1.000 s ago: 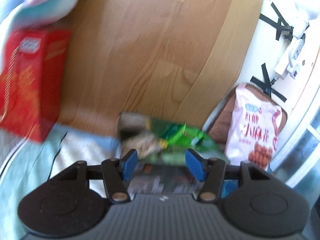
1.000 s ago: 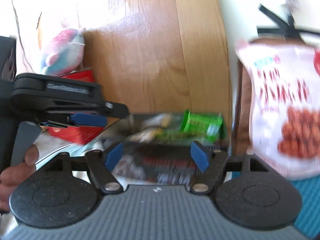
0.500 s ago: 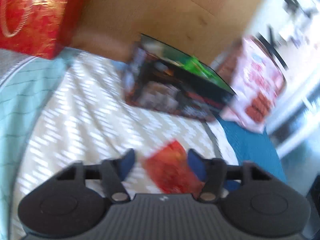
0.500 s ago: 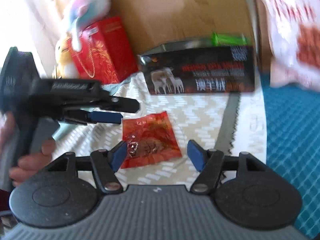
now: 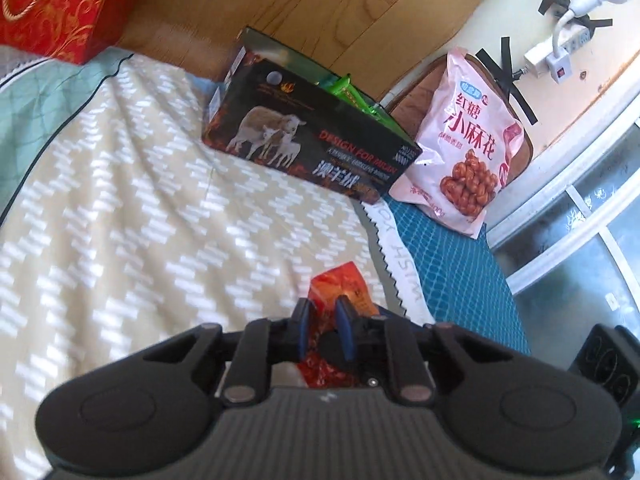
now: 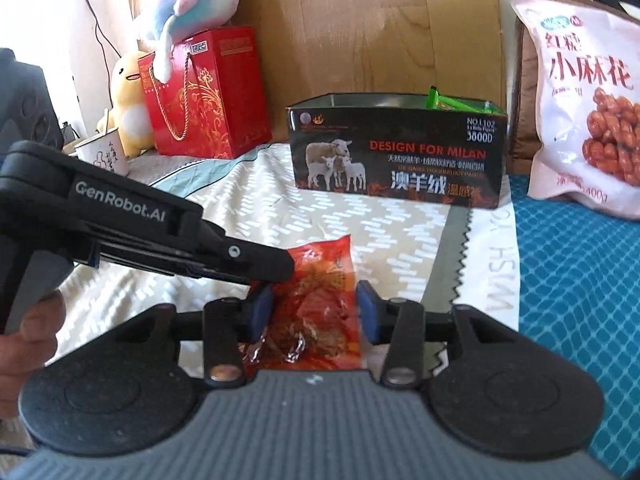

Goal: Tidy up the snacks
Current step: 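Carry the red packet into the tin box and release it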

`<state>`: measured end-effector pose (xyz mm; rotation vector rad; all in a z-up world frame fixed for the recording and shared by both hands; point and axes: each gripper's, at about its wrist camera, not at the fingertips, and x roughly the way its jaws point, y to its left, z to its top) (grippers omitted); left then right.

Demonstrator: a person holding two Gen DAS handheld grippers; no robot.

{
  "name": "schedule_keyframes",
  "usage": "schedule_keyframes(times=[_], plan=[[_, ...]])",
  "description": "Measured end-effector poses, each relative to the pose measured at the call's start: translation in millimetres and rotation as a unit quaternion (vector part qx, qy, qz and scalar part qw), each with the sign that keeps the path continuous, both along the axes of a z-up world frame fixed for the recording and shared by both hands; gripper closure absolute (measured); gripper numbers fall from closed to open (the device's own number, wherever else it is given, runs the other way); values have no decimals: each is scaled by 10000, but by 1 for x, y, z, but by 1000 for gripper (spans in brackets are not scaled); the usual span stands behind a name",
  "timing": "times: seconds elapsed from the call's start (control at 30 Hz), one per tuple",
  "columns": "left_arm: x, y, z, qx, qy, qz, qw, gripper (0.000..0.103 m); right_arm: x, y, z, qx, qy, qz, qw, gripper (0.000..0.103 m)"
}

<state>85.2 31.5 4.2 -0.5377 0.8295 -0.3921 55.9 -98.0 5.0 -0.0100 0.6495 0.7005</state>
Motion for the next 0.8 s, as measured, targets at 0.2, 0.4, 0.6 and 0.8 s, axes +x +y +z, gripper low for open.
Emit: schedule_keyframes(times=[0.2,0.4,0.6,0.8], plan=[[-38,17,-1,-402,-83,-54,9991,70,-33,-3,5,10,-330,494,9982,56],[-53,33,-7,-693,-170,88,9974,81,-45,1,9,314,-598,936,9933,68],[-53,59,-10,-1111,-42,364,9931,101,-47,2,7,282,-151,1088,9935,29],[-55,59,-8,-1127,-101,356,9929,101,-69,23,5,-562,-439,1009,9923,27]])
